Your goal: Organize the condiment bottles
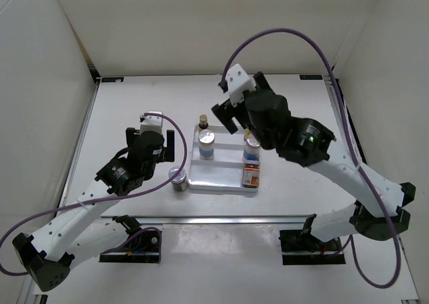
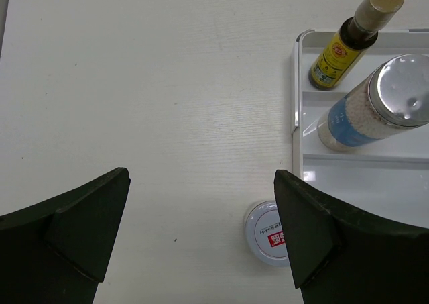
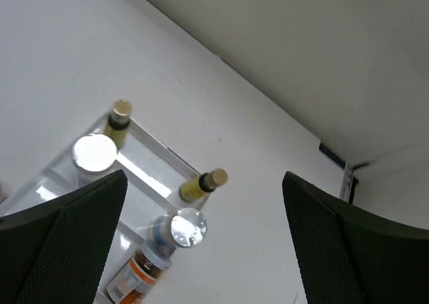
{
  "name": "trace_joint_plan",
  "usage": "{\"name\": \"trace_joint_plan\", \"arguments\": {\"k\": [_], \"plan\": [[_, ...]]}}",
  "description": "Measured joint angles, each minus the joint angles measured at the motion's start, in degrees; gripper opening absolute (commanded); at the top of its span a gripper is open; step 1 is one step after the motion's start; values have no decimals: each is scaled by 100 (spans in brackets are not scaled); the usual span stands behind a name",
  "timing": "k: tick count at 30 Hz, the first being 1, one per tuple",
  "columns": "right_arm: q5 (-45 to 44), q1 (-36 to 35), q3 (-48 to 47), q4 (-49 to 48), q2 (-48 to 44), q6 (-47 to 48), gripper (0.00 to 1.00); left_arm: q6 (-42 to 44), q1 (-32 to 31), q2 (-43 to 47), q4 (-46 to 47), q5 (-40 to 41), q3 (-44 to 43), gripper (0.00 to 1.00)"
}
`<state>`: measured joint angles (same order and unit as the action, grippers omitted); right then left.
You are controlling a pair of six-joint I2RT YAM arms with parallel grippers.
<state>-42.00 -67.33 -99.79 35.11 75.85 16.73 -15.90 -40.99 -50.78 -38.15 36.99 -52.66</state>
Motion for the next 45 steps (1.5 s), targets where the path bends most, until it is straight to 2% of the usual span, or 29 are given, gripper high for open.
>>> {"name": "trace_joint_plan", "arguments": {"k": [3,7,10,14,19,22,25,30,34,37,41,45], "plan": [[109,876,-236,605,352,-710,100,0,0,2,0,0,0,100],[205,1987,-1248,1604,916,-1871,100,0,0,0,0,-2,0,100],[433,2804,-1443,2256,914,-2492,100,20,0,-15,0,-15,0,100],[885,3960,-1147,2791,459,-2859,100,37,0,-42,0,-55,0,100],[1281,4686,-776,3270,-63,-3467,100,39,0,-42,0,-83,0,100],[1257,5174,254,3150,-721,-3985,100,39,0,-46,-2,-111,-7,100],[1132,5368,1434,3165,-1753,-4310,100,39,0,-48,0,-140,-26,100],[1134,5383,2184,3309,-2638,-4568,100,39,0,-48,0,-278,-33,100],[1939,5383,3257,3084,-2798,-4693,92,39,0,-144,4,-361,-79,100],[2806,5381,4072,2730,-2916,-4747,92,39,0,-315,0,-428,-114,100],[3587,5381,4251,2430,-2702,-4774,92,55,0,-501,-2,-498,-140,100],[4212,5296,4457,1694,-2253,-4736,92,70,0,-525,-2,-516,-140,100]]}}
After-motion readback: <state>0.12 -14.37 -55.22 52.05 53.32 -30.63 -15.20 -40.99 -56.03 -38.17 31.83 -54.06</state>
